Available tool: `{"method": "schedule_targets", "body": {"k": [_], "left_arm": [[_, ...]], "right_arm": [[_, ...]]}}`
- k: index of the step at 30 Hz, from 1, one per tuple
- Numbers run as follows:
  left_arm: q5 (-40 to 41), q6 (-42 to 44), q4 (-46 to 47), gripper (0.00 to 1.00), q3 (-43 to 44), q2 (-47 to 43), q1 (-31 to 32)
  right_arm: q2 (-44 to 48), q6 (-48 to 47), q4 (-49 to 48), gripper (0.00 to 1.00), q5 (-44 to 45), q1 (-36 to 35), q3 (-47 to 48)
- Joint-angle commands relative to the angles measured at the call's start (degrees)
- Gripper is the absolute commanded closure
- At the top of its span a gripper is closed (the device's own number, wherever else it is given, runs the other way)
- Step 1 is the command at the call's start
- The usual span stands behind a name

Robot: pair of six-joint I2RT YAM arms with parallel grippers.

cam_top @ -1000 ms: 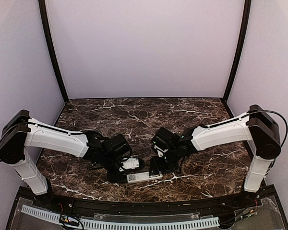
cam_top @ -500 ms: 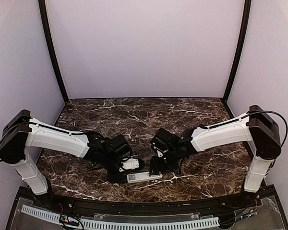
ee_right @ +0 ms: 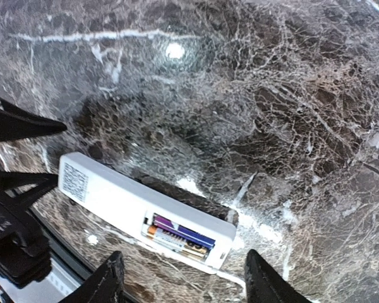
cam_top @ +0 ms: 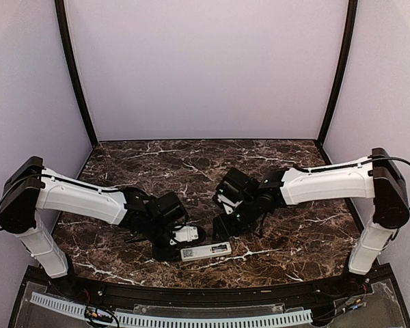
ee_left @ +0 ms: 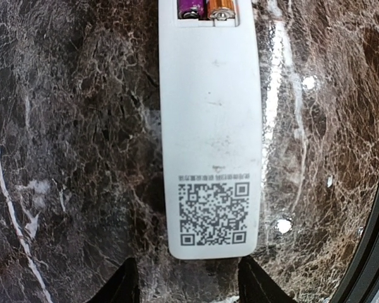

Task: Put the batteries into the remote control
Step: Load the battery into the battery compartment, then adjust the battery in the battery compartment.

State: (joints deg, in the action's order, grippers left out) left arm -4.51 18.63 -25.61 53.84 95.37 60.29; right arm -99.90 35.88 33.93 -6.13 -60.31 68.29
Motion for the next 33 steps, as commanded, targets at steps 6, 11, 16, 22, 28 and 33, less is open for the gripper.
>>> {"method": "schedule_targets", "body": {"k": [6, 11, 16, 22, 28, 33], "left_arm": [[-0.39, -11.11, 1.62, 0.47, -0.13, -9.87, 0.26], [-0.81, -25.28, 9.26, 0.52, -5.31, -15.34, 0.26], [0.60, -29.72, 11.36, 0.60, -9.31, -14.87, 0.26], [-1.16, -30.72, 13.84, 0.61, -12.20, -15.32, 0.26], [-2.78, -29.74, 13.98, 0.60, -12.76, -15.49, 0.26], [-3.27, -29.65, 14.27, 0.59, -13.14, -16.29, 0.26]], "right_arm": [[2.44, -2.48, -7.94, 0.87, -12.11, 0.37, -1.56], [0.85, -2.11, -10.61, 1.00, -12.98, 0.56, -3.01], [-1.27, -2.22, -12.95, 1.00, -15.06, 0.67, -4.79], [-2.18, -1.07, -15.20, 1.00, -13.85, 0.77, -8.12], [-3.64, -0.24, -17.47, 1.00, -12.66, 1.21, -9.95], [-2.31, -0.82, -16.88, 1.00, -13.66, 1.21, -9.33]]}}
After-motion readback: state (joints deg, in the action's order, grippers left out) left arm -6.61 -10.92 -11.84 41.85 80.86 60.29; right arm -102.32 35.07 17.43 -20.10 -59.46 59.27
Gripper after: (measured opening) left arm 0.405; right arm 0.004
